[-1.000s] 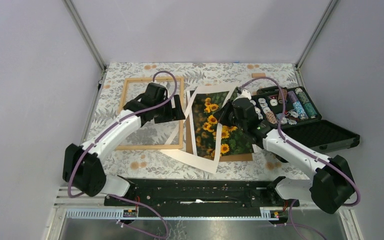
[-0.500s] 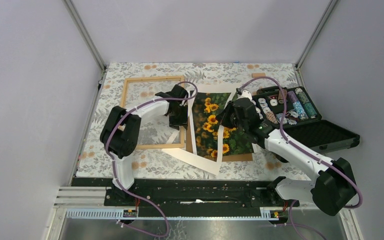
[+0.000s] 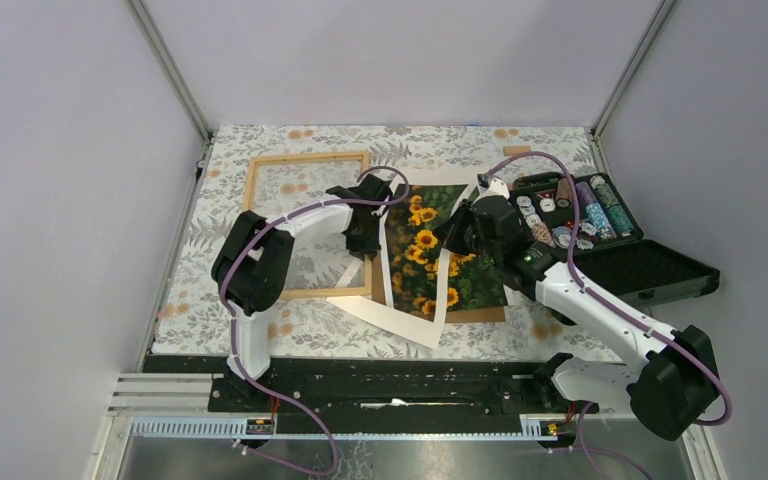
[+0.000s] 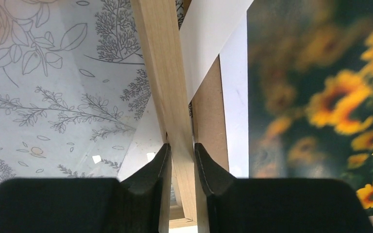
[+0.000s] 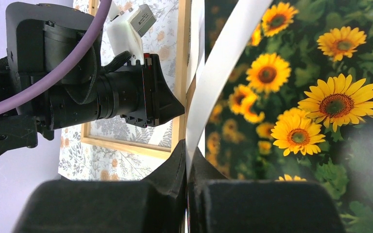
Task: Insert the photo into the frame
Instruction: Pick up the photo frame from the center of the board, then place the photo frame on the photo frame, then place the photo frame item in the photo frame.
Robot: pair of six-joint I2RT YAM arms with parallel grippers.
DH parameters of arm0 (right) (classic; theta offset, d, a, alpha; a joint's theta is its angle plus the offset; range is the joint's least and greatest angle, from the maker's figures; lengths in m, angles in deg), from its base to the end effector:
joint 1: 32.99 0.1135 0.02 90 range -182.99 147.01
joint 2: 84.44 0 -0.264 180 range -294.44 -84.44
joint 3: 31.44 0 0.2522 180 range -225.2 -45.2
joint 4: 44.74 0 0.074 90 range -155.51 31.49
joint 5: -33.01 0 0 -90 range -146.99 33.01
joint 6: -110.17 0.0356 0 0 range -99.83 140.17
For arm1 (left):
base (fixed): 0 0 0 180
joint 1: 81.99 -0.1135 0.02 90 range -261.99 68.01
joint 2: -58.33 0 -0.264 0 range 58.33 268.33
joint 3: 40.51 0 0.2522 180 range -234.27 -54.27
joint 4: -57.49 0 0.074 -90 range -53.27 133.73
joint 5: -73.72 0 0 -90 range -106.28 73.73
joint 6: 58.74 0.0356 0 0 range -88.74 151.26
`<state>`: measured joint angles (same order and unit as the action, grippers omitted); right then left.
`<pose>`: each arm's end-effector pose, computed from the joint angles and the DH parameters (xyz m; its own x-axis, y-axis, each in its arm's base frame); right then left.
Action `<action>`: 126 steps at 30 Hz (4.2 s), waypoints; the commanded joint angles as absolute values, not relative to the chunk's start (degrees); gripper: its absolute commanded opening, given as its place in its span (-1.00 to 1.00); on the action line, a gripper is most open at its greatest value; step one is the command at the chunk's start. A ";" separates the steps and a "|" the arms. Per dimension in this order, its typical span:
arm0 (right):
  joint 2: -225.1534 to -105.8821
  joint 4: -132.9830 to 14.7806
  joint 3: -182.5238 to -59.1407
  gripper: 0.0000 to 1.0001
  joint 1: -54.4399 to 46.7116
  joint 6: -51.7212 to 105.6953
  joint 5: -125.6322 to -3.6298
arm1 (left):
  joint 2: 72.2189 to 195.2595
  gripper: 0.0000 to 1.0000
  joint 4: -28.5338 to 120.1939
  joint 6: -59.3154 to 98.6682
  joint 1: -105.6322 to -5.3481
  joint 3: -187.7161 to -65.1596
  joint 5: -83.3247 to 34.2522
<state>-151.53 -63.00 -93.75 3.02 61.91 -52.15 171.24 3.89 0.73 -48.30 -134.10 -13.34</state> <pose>0.2196 0.1559 0.2928 -0.5844 0.3953 -0.7086 -0.1795 0.7887 0.5880 0.3280 -0.2164 0.1685 -0.9601 0.0304 -0.2779 0.0623 0.9923 -0.1070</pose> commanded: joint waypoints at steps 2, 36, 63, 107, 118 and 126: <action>-149.96 -62.71 -94.97 -1.00 2.51 60.26 -51.55 | 171.88 -0.85 3.09 1.25 -48.10 -135.05 -8.56; -158.66 -101.88 -143.38 -1.00 -3.03 31.96 -44.60 | 157.50 -0.69 29.63 -17.42 -45.25 -117.91 -37.10; -176.82 -94.45 -151.72 -1.00 -1.47 62.00 -59.39 | 134.27 0.97 36.35 -15.32 -41.26 -128.84 -45.39; -176.90 -94.48 -159.02 0.31 -0.62 58.50 -56.24 | 137.53 -0.27 35.93 -23.43 -59.62 -128.13 -69.09; -174.46 -94.98 -154.85 0.81 -2.82 54.12 -54.70 | 136.42 -0.06 31.23 -18.68 -83.00 -113.11 -76.24; -176.97 -86.78 -133.16 0.90 -6.58 51.44 -67.97 | 135.58 0.61 10.22 0.62 -89.11 -113.95 -46.77</action>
